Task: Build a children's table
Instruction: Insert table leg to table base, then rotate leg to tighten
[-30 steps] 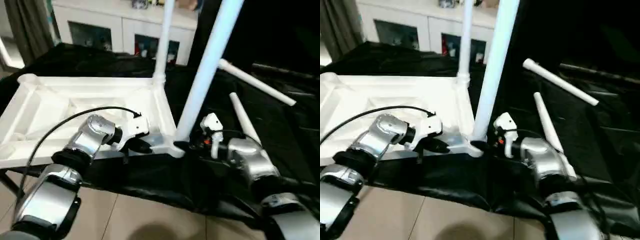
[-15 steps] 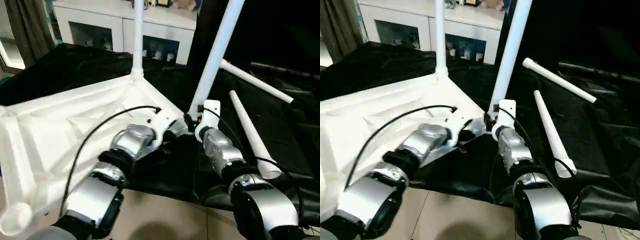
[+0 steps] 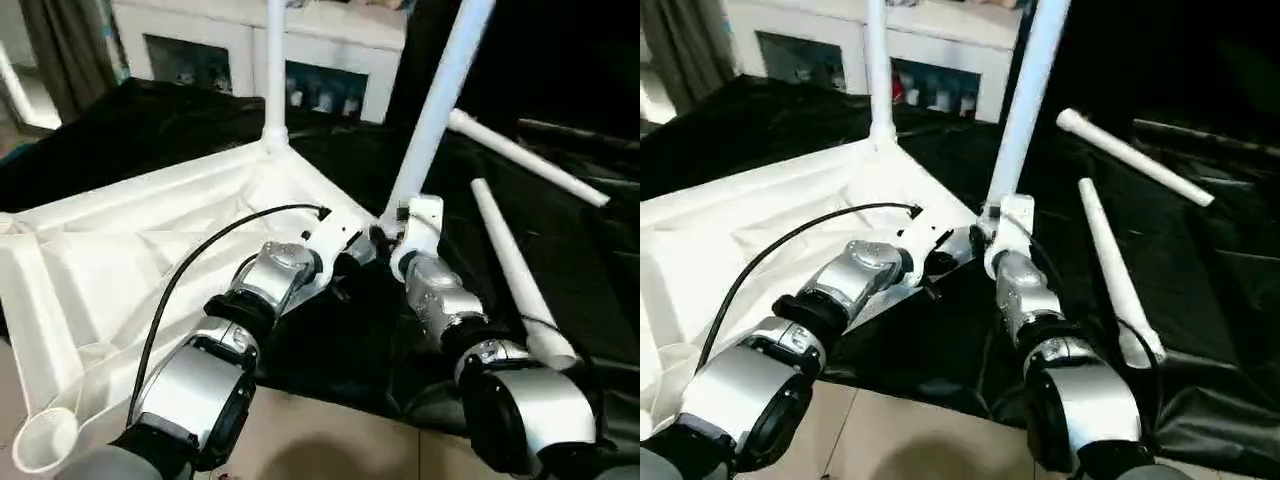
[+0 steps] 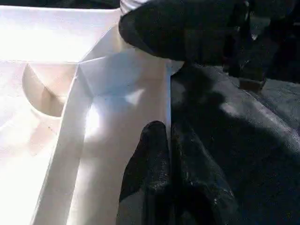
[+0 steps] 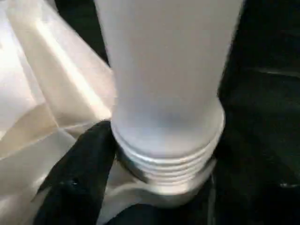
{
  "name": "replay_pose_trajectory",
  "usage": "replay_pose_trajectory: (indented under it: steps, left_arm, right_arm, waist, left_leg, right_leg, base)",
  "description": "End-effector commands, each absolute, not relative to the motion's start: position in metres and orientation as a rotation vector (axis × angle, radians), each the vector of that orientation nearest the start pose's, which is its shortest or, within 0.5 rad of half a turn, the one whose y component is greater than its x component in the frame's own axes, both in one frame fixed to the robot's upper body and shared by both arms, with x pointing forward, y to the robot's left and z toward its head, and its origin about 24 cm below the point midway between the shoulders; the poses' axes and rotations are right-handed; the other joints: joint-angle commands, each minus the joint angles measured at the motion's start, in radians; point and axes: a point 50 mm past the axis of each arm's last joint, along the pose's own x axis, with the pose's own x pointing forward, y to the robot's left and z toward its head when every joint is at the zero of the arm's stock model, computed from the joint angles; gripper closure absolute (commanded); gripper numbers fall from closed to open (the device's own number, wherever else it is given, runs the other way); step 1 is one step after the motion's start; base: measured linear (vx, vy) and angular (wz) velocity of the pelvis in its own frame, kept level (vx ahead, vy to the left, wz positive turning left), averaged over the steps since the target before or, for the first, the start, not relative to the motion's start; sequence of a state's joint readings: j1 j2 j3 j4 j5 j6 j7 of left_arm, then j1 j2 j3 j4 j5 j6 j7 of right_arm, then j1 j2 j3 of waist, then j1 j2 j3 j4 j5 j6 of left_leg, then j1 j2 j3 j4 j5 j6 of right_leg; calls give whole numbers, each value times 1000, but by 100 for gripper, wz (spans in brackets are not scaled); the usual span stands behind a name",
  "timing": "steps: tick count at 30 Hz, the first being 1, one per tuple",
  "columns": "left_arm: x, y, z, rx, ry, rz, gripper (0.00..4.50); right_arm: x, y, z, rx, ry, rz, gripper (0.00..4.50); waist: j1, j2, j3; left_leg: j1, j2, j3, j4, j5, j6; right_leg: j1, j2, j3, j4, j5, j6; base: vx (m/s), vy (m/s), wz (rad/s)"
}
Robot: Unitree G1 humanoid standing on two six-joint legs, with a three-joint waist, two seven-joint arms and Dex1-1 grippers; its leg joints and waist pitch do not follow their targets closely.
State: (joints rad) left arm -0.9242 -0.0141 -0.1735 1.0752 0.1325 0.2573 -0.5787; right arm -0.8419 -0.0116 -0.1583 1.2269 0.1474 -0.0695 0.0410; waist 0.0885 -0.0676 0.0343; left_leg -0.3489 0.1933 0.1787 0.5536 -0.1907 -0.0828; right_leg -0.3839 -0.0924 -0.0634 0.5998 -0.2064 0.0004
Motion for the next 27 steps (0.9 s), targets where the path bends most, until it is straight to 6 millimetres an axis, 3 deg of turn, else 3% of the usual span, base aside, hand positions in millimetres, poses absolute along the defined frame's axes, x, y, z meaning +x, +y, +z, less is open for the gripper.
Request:
replay_pose_trajectory:
  steps: [1,4,8,11,13,15,17,19,23,25,27]
  left_arm:
    - [360,41,46,297,531,-852,450]
    - [361,43,47,301,524,-852,450]
    - [362,48,50,326,500,-891,450]
    - [362,50,51,339,490,-915,450]
    - [362,57,52,351,487,-964,450]
    - [359,61,54,369,463,-1040,450]
    - [356,67,55,388,446,-1114,450]
    - [351,79,54,402,448,-1206,450]
    - [343,91,54,394,466,-1322,450]
    - [339,96,54,414,460,-1377,450]
    - [336,102,55,426,462,-1421,450]
  right_arm:
    - [360,-107,8,168,449,125,77]
    - [363,-107,14,165,423,141,59]
    - [370,-112,28,149,340,192,25]
    - [372,-116,33,140,306,223,6]
    - [373,-129,40,103,260,298,6]
    - [370,-139,43,65,236,354,6]
    - [364,-149,44,16,228,440,6]
    - [347,-164,46,-75,237,618,6]
    - [329,-173,52,-109,238,787,6]
    - [321,-175,56,-101,232,860,6]
    - [316,-176,58,-100,229,916,6]
  waist:
    - [-1,4,-44]
    - [-2,6,-43]
    - [-4,7,-40]
    - [-6,6,-40]
    - [-2,8,-47]
    - [2,4,-49]
    - [4,4,-50]
    - [4,3,-51]
    - [3,0,-47]
    - [3,0,-44]
    - [5,2,-43]
  left_leg:
    - [-1,38,-4,-58,-118,69]
    - [0,40,-4,-59,-118,78]
    - [3,42,-3,-63,-179,60]
    - [0,41,-3,-62,-169,60]
    - [-1,41,1,-51,-86,90]
    - [-3,37,4,-42,-6,134]
    - [-6,32,6,-37,9,164]
    - [-8,37,7,-31,22,196]
    - [-8,42,6,-34,-22,194]
    - [-8,47,6,-38,-78,169]
    - [-5,51,11,-38,-102,149]
  right_leg:
    - [33,-59,45,-61,-20,-218]
    - [36,-60,43,-61,-28,-236]
    - [33,-61,45,-70,-114,-230]
    - [36,-61,46,-70,-113,-228]
    - [42,-60,46,-56,3,-242]
    - [45,-55,44,-44,125,-263]
    - [50,-51,43,-41,178,-272]
    - [47,-52,42,-35,222,-281]
    - [47,-56,42,-39,152,-282]
    - [45,-57,42,-46,58,-278]
    - [39,-56,43,-47,25,-282]
  base:
    - [0,0,0]
    - [0,0,0]
    - [0,0,0]
    - [0,0,0]
    - [0,0,0]
    - [0,0,0]
    - [0,0,0]
    - [0,0,0]
    - [0,0,0]
    - [0,0,0]
    - [0,0,0]
